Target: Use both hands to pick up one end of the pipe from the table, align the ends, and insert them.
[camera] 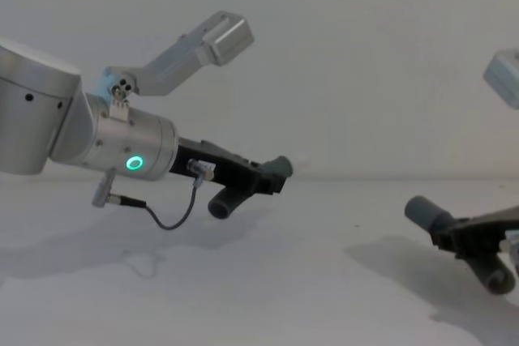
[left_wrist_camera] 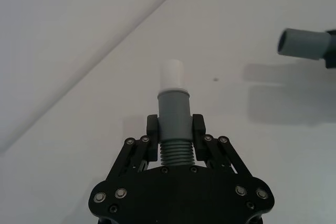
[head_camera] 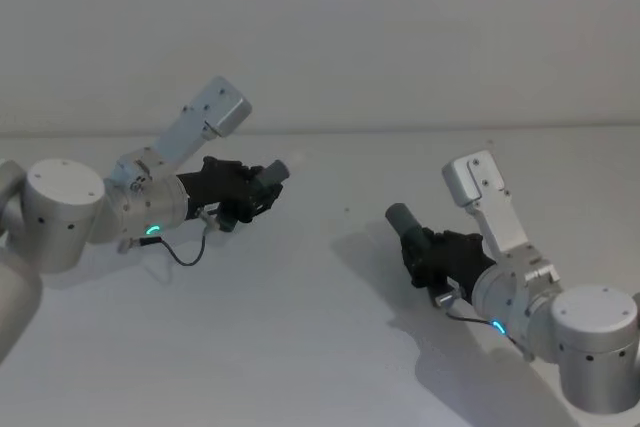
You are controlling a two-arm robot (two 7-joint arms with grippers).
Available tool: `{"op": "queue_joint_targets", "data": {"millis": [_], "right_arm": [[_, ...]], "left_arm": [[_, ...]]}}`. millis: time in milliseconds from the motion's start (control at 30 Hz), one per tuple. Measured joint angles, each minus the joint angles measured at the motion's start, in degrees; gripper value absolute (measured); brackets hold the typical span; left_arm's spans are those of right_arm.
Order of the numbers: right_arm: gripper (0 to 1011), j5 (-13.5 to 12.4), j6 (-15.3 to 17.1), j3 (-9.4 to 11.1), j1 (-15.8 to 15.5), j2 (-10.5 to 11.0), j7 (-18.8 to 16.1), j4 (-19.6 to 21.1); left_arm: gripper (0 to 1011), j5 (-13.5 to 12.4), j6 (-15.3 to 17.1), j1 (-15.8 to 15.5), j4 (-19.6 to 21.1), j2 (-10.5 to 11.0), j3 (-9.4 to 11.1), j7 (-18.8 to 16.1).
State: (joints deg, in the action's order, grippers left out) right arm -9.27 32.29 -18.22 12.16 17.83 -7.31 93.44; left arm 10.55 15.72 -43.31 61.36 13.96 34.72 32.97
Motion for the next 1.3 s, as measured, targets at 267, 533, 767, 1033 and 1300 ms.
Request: {"op": "queue_joint_targets", "data": {"millis": [267, 533, 767, 1033, 1300], "right_arm": [[253, 3.4, -0.6, -1.9, 0.0, 3.5, -1.2, 3.0], [253, 7.5, -0.5, -4.2, 0.6, 7.6, -2.6, 5.8], [253, 11.0, -0.2, -6.4, 1.6, 10.9, -4.3, 7.5], [253, 15.6, -0.5, -9.5, 3.6, 14.8, -6.9, 8.9], [253, 20.1, -1.6, -12.7, 5.8, 18.1, -9.2, 9.5]], "left_arm": [[341, -0.9, -6.5, -1.8, -0.6, 1.5, 2.1, 5.0], [341, -2.5, -15.2, -3.5, -1.9, 2.7, 4.4, 8.8], [341, -4.1, -21.4, -4.8, -3.1, 3.6, 6.2, 11.4], [341, -5.4, -27.0, -5.7, -3.9, 4.4, 7.7, 13.3], [341, -7.8, -31.5, -6.1, -4.4, 5.2, 9.0, 13.2]]}}
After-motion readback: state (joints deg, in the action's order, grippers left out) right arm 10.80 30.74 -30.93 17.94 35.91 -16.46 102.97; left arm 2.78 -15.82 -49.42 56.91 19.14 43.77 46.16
